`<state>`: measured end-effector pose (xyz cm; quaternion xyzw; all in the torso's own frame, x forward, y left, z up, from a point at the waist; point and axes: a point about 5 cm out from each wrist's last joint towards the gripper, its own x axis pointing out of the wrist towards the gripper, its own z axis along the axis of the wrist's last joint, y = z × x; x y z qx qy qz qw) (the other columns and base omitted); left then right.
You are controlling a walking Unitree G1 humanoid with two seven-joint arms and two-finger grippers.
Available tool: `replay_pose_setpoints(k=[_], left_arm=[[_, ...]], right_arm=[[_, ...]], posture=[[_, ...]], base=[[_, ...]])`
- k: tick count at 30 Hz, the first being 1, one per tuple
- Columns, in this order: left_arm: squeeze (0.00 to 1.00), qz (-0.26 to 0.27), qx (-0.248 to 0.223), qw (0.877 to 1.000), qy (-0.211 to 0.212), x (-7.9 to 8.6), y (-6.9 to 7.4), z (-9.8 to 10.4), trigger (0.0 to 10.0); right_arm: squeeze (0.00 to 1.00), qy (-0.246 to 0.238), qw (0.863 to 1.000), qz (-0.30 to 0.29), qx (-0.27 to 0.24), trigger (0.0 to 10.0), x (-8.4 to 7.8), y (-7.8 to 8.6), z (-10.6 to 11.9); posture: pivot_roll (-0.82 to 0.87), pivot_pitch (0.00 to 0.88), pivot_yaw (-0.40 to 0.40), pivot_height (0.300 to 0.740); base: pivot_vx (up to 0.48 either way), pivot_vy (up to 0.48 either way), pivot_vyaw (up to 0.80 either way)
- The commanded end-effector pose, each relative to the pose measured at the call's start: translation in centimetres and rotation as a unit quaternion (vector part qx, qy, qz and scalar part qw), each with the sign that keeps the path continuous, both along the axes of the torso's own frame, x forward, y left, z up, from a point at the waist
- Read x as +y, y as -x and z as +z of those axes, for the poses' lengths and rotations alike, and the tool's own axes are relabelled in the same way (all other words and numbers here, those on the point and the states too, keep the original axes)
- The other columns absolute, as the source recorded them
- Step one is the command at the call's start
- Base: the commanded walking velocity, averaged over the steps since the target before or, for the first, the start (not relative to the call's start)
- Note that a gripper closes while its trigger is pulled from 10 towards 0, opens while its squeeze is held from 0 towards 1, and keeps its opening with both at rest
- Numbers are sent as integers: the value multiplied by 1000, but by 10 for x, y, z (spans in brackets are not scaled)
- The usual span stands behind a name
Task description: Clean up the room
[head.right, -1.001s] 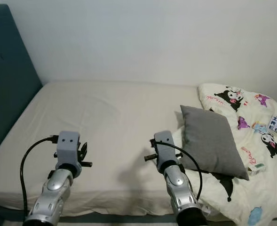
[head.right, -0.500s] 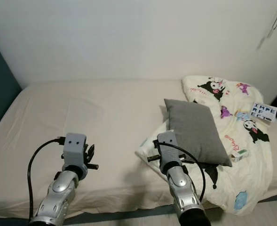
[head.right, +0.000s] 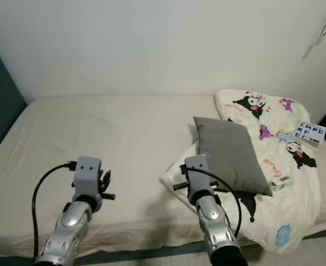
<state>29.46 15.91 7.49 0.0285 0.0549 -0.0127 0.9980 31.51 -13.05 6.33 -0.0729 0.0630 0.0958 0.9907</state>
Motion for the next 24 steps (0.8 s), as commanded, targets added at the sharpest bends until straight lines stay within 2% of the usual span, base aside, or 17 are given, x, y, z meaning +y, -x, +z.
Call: replay_pose_setpoints(k=[1, 12, 18, 21, 24], left_arm=[[0, -2, 15, 1000, -9, 0, 4, -8, 10000], [0, 8, 8, 1000, -14, 2, 3, -6, 10000], [0, 7, 13, 1000, -19, 5, 5, -11, 10000], [0, 7, 21, 999, -26, 8, 7, -16, 10000], [0, 4, 25, 999, -29, 9, 8, -18, 10000]], right_arm=[[0, -3, 1000, -9, 21, 10000, -4, 4, -8], [0, -3, 1000, -23, 16, 10000, -8, 0, -4], [0, 18, 999, -39, 27, 10000, -15, 3, -11], [0, 43, 996, -66, 39, 10000, -25, 7, -19], [0, 37, 996, -67, 46, 10000, -27, 8, -22]], posture=[[82, 88, -65, 740], [78, 88, -67, 740], [76, 84, -64, 740], [79, 80, -62, 740], [80, 78, -60, 740]], base=[[0, 0, -800], [0, 0, -800], [0, 0, -800], [0, 0, -800], [0, 0, -800]])
